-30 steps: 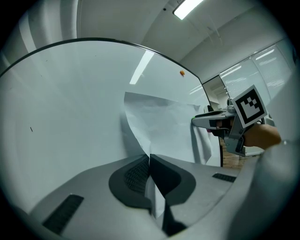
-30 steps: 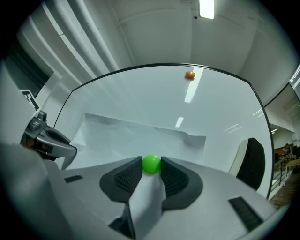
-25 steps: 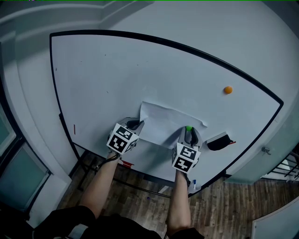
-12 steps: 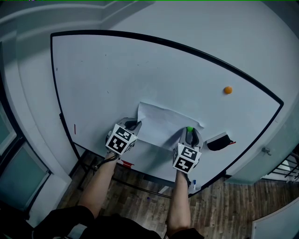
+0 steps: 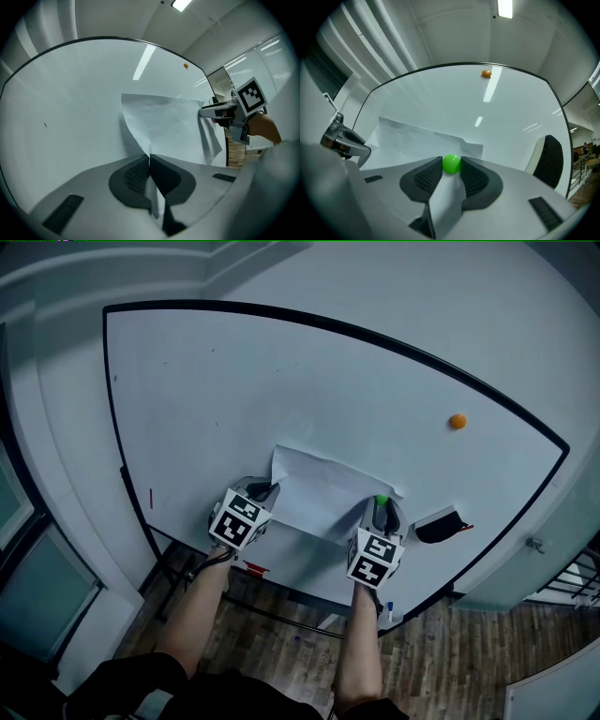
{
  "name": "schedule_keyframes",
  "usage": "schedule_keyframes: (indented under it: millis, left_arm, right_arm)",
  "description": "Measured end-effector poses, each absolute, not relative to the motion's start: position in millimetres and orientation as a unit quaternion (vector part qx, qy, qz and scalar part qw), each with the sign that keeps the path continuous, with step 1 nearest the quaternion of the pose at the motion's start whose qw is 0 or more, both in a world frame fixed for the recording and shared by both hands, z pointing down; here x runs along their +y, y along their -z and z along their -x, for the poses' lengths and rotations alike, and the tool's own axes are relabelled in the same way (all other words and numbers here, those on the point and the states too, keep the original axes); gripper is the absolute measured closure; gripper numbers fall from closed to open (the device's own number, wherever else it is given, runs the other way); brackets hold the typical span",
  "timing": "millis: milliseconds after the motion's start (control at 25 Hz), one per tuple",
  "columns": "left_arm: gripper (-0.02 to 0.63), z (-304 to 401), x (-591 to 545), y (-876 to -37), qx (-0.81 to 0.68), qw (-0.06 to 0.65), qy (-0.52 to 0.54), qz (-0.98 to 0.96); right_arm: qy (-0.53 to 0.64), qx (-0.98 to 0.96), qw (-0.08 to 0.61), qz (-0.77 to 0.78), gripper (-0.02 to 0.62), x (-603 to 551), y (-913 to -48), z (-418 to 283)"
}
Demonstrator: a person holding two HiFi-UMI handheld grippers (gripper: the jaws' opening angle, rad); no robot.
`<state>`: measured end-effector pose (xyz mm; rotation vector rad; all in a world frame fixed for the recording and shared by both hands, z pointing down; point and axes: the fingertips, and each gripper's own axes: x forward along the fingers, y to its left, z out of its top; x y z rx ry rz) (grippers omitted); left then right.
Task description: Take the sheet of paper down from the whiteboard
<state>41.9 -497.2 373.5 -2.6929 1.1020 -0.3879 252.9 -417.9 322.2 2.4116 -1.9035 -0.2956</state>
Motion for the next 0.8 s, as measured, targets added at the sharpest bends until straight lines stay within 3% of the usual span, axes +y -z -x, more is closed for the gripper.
schedule_keyframes:
  millis: [800]
  left_arm:
    - [0.584,-25.4,-503.2,-377.4,0.389,0.088,0.136,0.907]
  right_arm:
    - [0.093,-0.614,0.026,-0.783,0.462,-416.1,-324.1,-256.0]
